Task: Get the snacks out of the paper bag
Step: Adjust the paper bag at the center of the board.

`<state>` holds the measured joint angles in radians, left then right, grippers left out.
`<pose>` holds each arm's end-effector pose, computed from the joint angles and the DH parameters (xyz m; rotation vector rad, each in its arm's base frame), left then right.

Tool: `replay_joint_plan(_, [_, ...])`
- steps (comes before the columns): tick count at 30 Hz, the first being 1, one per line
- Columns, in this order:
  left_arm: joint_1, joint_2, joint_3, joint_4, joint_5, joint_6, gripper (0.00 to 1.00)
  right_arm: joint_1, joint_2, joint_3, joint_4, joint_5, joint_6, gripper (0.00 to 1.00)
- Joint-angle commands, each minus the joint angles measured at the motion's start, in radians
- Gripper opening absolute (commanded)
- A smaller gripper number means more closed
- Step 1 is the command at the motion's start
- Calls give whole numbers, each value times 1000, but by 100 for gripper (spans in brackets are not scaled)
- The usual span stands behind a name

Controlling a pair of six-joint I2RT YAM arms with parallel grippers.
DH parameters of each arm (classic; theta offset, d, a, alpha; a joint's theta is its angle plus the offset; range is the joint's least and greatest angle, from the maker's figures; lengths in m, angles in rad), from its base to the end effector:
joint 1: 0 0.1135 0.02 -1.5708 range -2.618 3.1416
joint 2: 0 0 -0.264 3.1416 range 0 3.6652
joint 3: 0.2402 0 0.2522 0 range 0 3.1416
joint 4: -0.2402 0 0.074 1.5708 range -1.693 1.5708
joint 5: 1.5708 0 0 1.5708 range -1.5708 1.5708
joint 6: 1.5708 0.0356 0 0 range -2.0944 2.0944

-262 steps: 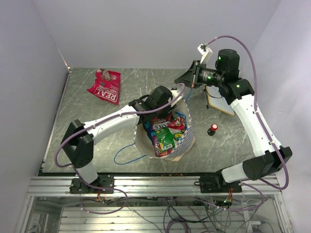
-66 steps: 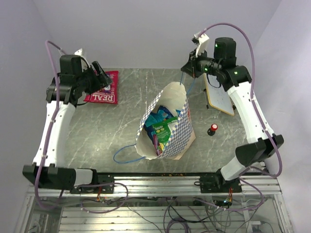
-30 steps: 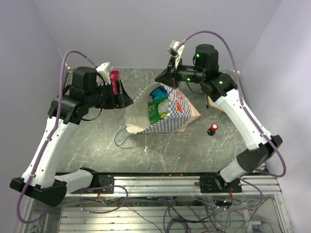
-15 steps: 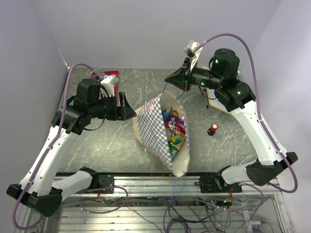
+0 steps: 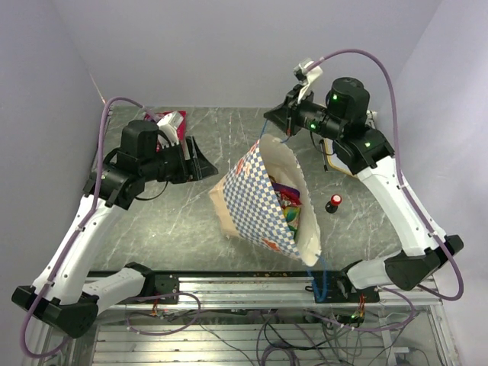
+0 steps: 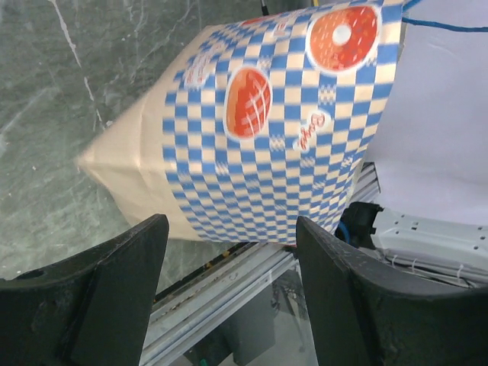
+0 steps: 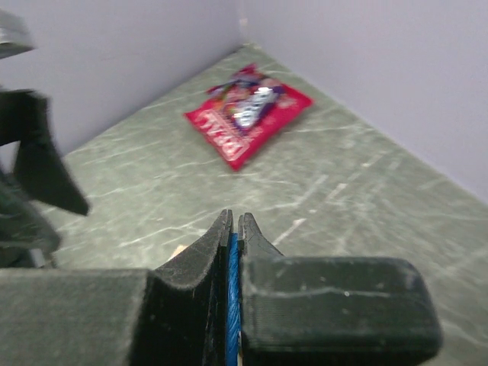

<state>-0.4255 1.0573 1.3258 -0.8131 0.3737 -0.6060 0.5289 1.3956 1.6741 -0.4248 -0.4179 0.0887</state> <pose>0.1788 -0.0953 0.4108 0.0356 2.2407 -0.9857 0.2503 0.1630 0.4830 -0.6925 1.6325 0.8101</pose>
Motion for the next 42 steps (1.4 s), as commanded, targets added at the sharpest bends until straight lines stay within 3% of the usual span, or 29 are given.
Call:
replay_joint_plan(1, [-7, 19, -21, 99, 24, -72, 78, -106, -37, 75, 117, 185, -99, 0])
replay_joint_plan(7, [-9, 8, -151, 175, 25, -86, 80, -239, -13, 91, 200, 18, -196, 0])
replay_joint_plan(13, [5, 21, -321, 227, 53, -85, 86, -248, 12, 82, 253, -86, -159, 0])
replay_joint_plan(20, [229, 81, -299, 178, 101, -11, 86, -248, 1, 10, 277, -127, -130, 0])
replay_joint_plan(26, [238, 246, -231, 295, 97, -52, 86, -248, 8, 31, 234, -140, -151, 0])
replay_joint_plan(31, [237, 446, -53, 271, 92, 174, 100, -248, 12, 34, 233, -158, -149, 0])
replay_joint_plan(38, [238, 668, 143, 141, 15, 510, 100, -248, 4, 30, 254, -201, -117, 0])
replay_joint_plan(42, [245, 750, 150, 195, 78, 636, 100, -248, -6, 16, 262, -238, -98, 0])
